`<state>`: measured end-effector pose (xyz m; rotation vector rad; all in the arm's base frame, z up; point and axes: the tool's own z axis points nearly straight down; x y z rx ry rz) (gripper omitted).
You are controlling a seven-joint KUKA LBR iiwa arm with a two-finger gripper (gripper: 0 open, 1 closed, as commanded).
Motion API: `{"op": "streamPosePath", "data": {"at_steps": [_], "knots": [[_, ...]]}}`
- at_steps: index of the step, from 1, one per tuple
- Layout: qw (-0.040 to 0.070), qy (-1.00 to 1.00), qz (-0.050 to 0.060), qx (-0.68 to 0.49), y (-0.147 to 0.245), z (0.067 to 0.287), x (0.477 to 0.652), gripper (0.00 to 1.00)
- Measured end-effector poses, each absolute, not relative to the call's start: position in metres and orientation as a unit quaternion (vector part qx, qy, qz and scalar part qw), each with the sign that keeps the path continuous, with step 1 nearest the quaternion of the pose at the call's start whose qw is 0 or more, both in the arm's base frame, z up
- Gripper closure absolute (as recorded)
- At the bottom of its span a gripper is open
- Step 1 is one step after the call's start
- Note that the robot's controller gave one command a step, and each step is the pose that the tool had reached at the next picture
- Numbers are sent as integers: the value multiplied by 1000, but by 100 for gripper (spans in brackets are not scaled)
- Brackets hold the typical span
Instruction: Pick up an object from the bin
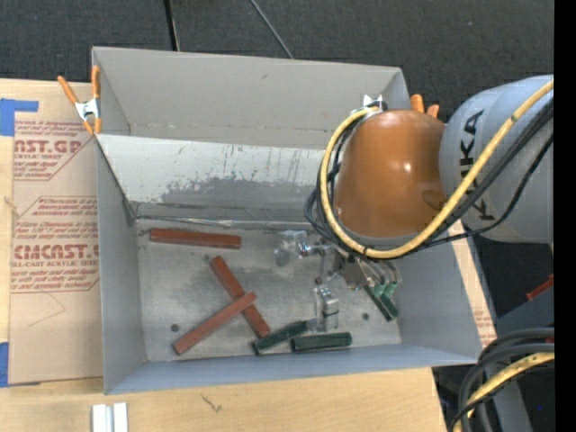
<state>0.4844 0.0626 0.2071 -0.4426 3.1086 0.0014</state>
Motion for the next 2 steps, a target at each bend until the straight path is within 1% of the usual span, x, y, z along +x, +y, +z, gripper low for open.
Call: {"op": "streamPosePath", "data": {"at_steps": [1,2], "knots": [[4,986,0,-165,56,156,484,0],[-2,991,1,-134,34,125,485,0]]}}
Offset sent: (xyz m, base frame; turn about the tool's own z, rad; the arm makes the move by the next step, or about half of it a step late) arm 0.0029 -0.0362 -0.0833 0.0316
